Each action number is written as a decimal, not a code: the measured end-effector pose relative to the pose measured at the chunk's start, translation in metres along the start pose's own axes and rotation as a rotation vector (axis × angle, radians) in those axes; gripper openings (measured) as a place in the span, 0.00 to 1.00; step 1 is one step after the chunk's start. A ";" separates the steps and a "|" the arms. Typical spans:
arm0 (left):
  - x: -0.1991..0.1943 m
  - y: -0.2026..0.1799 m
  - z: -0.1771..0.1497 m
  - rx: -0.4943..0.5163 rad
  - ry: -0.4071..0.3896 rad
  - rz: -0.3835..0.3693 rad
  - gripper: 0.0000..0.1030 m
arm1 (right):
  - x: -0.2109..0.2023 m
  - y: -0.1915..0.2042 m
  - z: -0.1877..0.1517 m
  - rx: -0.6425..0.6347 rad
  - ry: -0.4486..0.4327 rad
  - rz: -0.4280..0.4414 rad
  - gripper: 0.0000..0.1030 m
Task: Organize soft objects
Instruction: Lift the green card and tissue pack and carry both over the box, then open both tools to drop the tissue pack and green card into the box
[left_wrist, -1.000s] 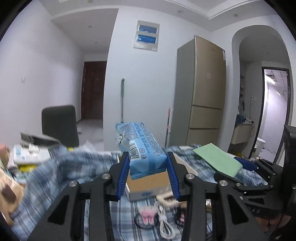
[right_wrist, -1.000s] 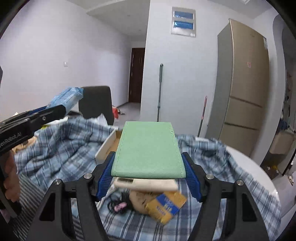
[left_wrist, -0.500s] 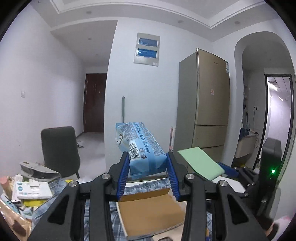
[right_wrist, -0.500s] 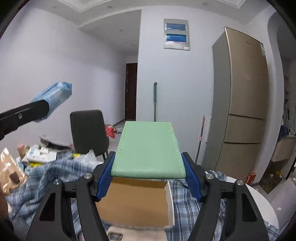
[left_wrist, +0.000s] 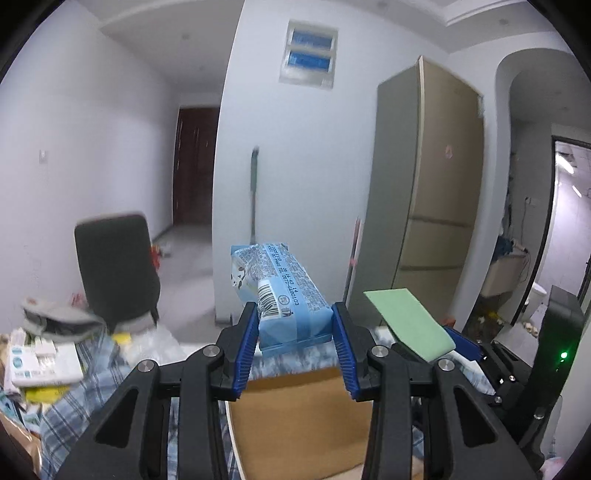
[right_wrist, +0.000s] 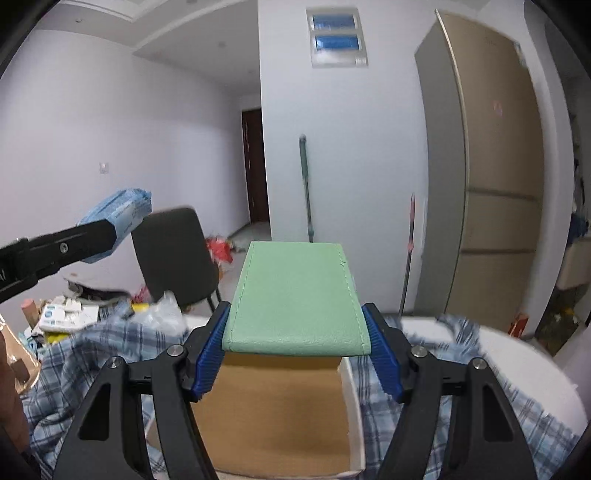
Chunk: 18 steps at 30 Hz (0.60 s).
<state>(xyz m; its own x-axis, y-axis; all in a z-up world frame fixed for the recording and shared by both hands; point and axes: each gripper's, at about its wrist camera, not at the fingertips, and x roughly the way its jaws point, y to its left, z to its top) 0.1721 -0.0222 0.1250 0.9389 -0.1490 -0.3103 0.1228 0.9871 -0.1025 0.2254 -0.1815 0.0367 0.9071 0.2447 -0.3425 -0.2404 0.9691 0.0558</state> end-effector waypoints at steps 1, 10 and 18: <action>0.008 0.003 -0.004 -0.006 0.026 0.004 0.40 | 0.006 -0.002 -0.006 0.007 0.024 0.005 0.66; 0.083 0.017 -0.048 0.005 0.331 0.057 0.40 | 0.069 -0.016 -0.048 0.058 0.330 0.102 0.66; 0.120 0.012 -0.090 0.009 0.487 0.066 0.40 | 0.095 -0.020 -0.074 0.022 0.446 0.079 0.66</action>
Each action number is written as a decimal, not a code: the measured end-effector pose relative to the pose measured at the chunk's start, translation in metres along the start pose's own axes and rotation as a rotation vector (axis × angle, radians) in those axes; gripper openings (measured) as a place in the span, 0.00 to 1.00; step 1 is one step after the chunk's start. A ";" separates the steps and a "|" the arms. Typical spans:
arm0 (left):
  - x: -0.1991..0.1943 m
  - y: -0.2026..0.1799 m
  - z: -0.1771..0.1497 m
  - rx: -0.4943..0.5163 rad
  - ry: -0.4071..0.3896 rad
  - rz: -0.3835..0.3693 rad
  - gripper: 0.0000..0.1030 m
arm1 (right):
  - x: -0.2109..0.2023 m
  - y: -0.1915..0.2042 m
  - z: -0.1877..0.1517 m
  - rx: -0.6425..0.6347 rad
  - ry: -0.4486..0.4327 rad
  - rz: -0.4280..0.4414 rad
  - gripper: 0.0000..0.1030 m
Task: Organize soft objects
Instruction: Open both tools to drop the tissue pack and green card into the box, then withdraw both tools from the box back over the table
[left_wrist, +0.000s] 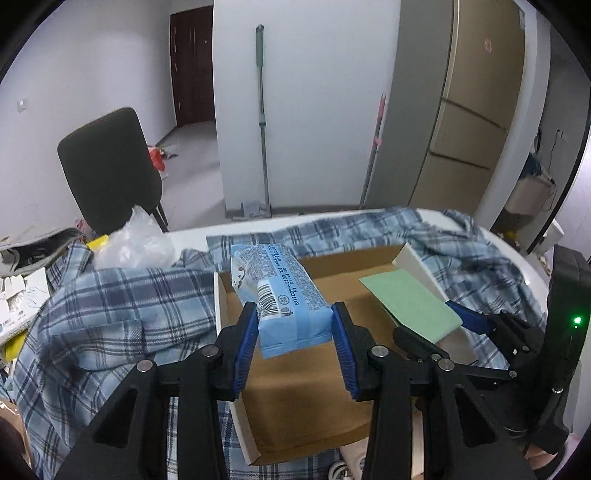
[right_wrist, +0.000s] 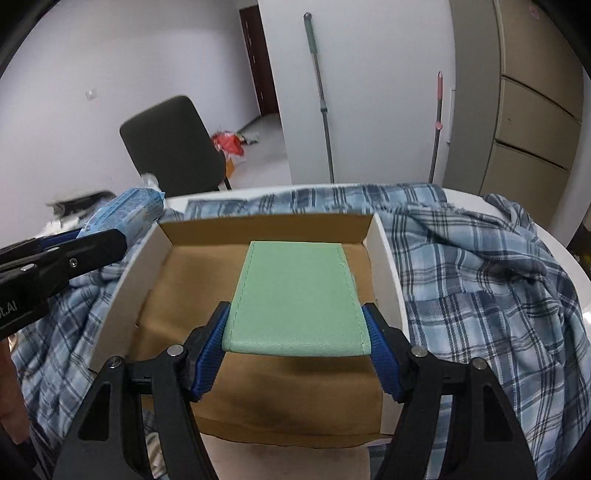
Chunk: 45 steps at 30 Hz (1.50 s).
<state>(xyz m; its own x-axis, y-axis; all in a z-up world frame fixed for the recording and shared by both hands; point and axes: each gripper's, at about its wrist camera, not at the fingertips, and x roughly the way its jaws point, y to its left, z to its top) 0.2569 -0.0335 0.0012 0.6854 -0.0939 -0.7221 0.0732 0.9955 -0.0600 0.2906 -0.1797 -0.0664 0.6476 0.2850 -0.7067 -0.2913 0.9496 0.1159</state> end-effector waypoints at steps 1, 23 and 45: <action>0.004 0.002 -0.001 0.001 0.009 0.001 0.40 | 0.001 0.001 -0.001 -0.010 0.007 -0.003 0.66; 0.017 0.016 -0.002 -0.027 0.022 0.015 0.67 | -0.003 0.004 0.003 -0.033 0.028 -0.005 0.76; -0.155 -0.012 -0.012 -0.007 -0.317 0.029 0.67 | -0.166 0.031 -0.022 -0.138 -0.212 -0.054 0.76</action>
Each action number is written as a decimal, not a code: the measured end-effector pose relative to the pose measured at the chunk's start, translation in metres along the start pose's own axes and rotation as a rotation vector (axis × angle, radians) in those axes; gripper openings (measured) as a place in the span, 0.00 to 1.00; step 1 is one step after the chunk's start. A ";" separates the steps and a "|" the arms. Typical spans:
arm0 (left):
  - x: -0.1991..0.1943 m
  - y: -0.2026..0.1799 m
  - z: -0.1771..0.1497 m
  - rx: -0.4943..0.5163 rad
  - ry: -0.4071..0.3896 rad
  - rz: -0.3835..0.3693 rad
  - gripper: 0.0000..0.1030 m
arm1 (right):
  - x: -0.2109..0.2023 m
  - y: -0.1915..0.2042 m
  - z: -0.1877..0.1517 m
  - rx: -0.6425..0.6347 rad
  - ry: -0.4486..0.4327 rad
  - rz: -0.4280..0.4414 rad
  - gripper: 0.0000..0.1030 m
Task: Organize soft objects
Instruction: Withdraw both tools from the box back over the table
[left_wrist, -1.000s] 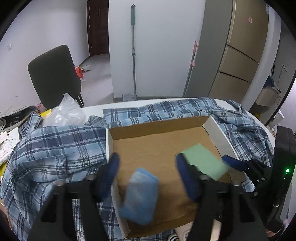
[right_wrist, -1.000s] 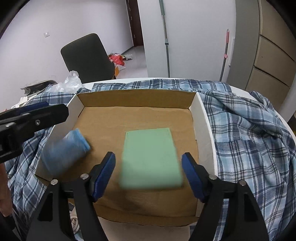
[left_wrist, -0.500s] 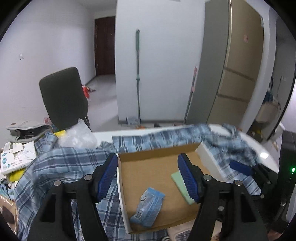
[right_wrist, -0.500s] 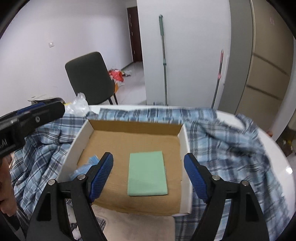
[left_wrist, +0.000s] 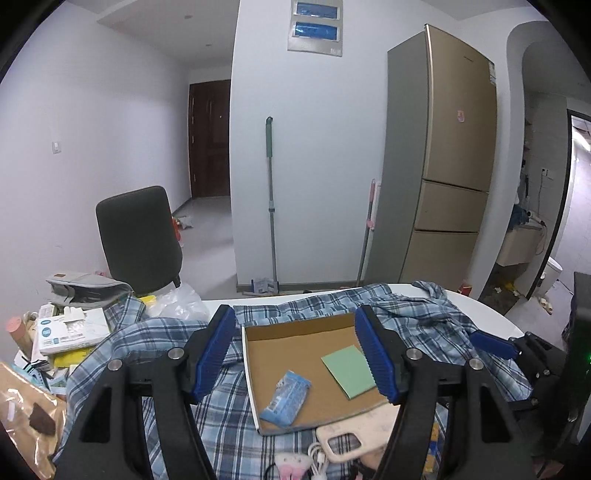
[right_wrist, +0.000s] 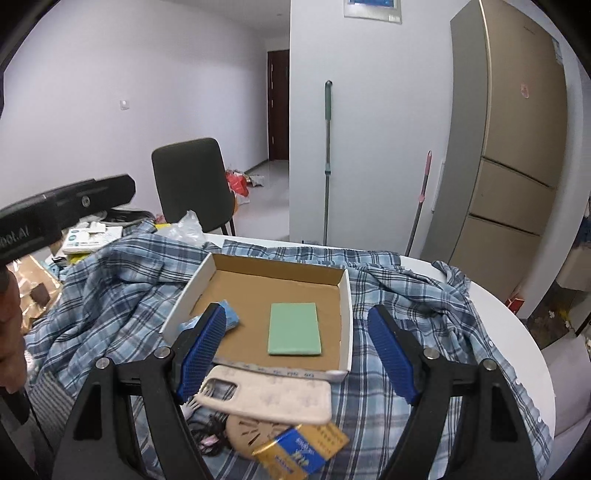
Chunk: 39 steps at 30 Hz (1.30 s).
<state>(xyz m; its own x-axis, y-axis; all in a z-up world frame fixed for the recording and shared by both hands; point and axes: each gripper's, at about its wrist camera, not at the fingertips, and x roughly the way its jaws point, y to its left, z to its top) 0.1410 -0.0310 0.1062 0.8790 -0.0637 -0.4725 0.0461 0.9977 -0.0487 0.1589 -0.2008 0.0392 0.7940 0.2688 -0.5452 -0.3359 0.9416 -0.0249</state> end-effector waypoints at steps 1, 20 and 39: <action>-0.006 -0.001 -0.002 0.003 -0.004 -0.001 0.67 | -0.006 0.001 -0.003 0.000 -0.006 0.003 0.76; -0.034 0.002 -0.091 -0.001 0.062 0.020 0.67 | -0.004 0.005 -0.079 0.038 0.072 -0.018 0.76; 0.015 0.014 -0.150 0.008 0.133 0.006 0.68 | 0.020 -0.006 -0.110 0.076 0.126 -0.012 0.76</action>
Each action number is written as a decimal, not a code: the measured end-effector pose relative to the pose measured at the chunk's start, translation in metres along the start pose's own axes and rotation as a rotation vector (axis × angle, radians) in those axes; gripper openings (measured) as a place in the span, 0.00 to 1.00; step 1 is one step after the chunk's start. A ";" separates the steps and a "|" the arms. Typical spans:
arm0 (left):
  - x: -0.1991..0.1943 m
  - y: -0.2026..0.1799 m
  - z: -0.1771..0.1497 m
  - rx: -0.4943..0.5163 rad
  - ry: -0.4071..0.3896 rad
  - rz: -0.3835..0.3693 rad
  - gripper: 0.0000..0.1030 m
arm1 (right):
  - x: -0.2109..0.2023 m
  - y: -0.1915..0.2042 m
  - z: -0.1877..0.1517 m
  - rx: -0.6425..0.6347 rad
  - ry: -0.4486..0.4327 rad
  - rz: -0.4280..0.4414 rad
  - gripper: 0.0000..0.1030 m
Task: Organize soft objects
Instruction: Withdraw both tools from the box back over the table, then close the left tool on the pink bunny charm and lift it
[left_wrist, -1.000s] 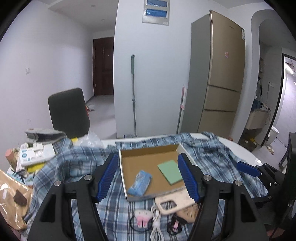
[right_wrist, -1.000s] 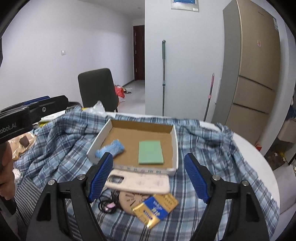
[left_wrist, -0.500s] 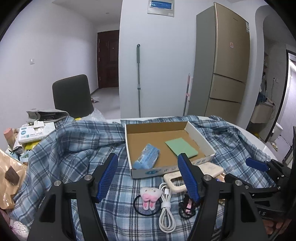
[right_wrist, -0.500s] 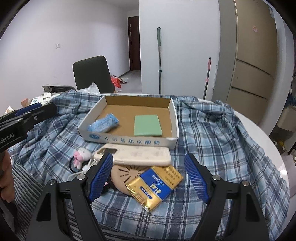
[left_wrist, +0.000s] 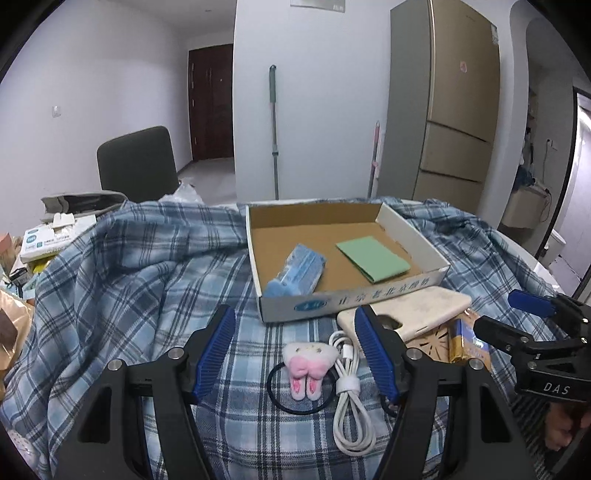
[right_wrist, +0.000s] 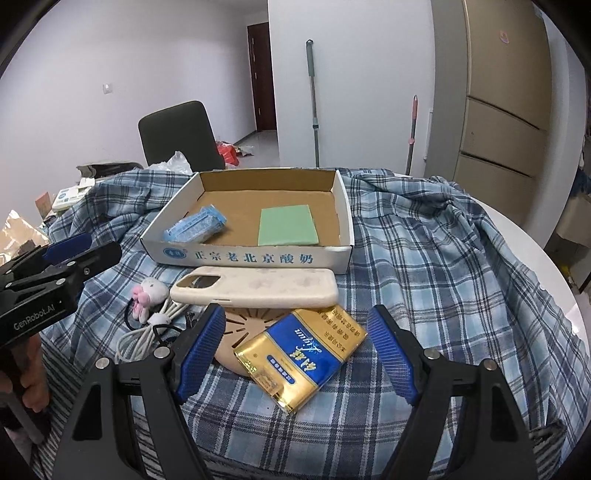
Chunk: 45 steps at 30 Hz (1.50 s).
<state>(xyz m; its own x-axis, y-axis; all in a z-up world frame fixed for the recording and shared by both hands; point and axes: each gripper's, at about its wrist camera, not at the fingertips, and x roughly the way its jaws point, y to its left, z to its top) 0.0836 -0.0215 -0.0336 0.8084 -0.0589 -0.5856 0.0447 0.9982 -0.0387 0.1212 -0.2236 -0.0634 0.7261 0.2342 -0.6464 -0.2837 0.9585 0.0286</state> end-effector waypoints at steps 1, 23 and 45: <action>0.002 0.001 -0.001 -0.001 0.006 0.001 0.69 | 0.000 0.000 0.000 -0.001 0.002 0.001 0.76; 0.048 0.013 -0.004 -0.016 0.232 -0.110 0.54 | 0.005 -0.004 -0.003 0.026 0.028 0.008 0.76; 0.072 0.005 -0.017 0.030 0.347 -0.166 0.32 | 0.007 -0.002 -0.003 0.011 0.038 0.005 0.76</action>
<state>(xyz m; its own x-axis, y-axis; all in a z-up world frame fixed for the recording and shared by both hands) 0.1326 -0.0207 -0.0898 0.5425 -0.2125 -0.8128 0.1796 0.9745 -0.1348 0.1252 -0.2245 -0.0708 0.7003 0.2332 -0.6747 -0.2802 0.9591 0.0407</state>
